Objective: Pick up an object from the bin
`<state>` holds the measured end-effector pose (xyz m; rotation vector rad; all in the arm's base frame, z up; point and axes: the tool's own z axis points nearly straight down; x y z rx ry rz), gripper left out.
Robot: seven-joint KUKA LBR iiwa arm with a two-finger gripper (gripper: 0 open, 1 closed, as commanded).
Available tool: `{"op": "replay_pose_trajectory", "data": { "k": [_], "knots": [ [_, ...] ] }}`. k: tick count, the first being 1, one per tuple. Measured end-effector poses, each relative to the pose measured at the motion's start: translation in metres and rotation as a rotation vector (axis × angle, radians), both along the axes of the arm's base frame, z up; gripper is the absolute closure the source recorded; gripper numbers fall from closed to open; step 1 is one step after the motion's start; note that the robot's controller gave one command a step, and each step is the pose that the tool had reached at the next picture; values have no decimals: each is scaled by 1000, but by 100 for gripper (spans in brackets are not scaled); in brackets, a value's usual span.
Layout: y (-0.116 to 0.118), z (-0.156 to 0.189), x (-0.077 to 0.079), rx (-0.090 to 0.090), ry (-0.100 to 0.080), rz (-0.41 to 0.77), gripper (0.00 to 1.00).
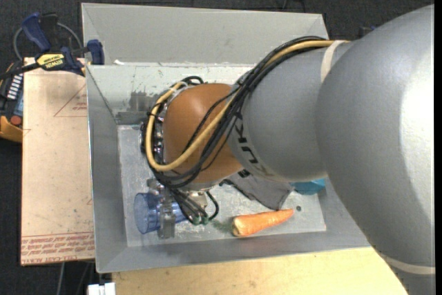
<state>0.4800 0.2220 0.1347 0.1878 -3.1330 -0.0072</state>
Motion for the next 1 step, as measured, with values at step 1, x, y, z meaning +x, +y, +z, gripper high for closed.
{"op": "replay_pose_trajectory", "data": {
  "k": [1],
  "knots": [
    [0,21,1,1,-2,0,100]
  ]
}}
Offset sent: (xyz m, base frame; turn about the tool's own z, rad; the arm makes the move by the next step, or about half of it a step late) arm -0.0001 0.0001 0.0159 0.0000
